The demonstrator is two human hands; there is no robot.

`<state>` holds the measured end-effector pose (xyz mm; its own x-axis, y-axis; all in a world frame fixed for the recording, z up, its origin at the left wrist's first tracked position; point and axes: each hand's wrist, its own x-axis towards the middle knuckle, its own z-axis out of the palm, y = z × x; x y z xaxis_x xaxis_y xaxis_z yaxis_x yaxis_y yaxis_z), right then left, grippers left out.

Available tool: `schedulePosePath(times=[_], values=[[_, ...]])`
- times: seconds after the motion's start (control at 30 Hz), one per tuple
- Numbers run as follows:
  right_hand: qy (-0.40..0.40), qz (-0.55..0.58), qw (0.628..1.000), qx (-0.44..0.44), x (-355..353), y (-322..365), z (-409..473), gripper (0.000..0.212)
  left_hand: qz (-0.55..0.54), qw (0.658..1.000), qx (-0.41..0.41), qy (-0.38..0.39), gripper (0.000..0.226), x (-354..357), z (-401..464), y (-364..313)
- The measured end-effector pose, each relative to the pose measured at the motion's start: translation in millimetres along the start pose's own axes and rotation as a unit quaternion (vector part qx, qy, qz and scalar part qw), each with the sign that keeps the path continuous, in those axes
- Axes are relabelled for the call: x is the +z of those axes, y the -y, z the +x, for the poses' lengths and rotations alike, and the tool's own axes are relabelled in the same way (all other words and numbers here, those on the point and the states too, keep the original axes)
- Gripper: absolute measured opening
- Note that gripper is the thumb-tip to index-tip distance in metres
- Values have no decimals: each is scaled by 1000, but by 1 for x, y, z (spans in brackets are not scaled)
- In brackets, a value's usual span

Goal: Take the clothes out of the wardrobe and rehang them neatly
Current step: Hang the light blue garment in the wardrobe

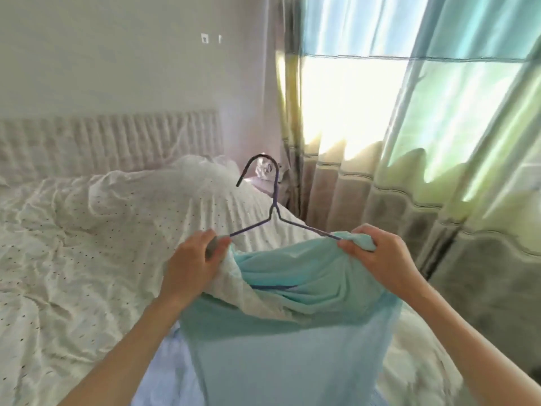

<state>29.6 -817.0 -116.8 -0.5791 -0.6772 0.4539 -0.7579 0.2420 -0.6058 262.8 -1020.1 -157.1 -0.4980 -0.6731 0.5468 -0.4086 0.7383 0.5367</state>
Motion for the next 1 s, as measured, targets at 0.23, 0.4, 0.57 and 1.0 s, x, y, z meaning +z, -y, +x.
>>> schedulePosePath(times=[0.23, 0.4, 0.57, 1.0], values=[[-117, -131, 982, 75, -179, -57, -81, 22, -131, 982, 127, 42, 39, 80, 2, -176], [-214, -214, 945, 125, -297, -96, -150, 24, -231, 948, 198, 89, 40, 142, -12, -317], [-282, -284, 897, 189, -402, -129, -220, 28, -306, 903, 264, 149, 38, 206, -41, -455], [-404, -321, 758, 399, -525, -169, -404, 39, -388, 784, 377, 305, 28, 310, -173, -683]])
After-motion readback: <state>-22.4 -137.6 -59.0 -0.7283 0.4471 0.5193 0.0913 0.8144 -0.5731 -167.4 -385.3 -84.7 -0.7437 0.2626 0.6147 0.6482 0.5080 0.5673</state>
